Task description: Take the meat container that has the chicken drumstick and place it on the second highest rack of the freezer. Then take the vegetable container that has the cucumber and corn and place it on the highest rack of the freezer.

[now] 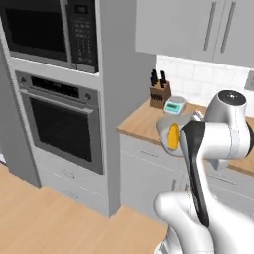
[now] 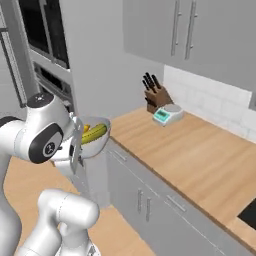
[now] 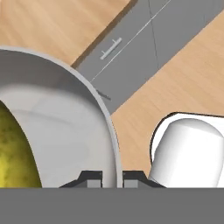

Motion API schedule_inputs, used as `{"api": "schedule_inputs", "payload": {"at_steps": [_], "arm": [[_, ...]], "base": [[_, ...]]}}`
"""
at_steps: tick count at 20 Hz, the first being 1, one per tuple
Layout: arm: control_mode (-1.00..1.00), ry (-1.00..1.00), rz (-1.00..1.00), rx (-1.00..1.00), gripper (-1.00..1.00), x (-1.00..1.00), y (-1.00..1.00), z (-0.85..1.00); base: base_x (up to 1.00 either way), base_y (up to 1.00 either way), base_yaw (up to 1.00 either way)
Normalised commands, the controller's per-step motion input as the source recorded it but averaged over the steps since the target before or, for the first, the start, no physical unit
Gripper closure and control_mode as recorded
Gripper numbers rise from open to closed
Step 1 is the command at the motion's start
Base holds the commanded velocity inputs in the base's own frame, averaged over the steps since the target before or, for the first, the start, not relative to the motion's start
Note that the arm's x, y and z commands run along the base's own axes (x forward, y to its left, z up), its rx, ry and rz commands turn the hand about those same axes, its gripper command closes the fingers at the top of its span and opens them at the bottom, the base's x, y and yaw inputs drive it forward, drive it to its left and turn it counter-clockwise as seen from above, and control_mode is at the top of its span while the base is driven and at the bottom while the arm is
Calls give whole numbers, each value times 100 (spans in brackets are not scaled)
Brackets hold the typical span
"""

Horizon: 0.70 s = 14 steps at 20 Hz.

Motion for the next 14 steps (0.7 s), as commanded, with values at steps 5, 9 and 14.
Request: {"api": "schedule_inputs", "payload": {"at_steps": [5, 9, 14], "arm": [[100, 0, 0, 0, 100, 0, 0, 0], [100, 0, 0, 0, 100, 0, 0, 0], [100, 0, 0, 0, 100, 0, 0, 0]], "base": [[7, 20, 82], [18, 26, 82], [28, 45, 63]]}}
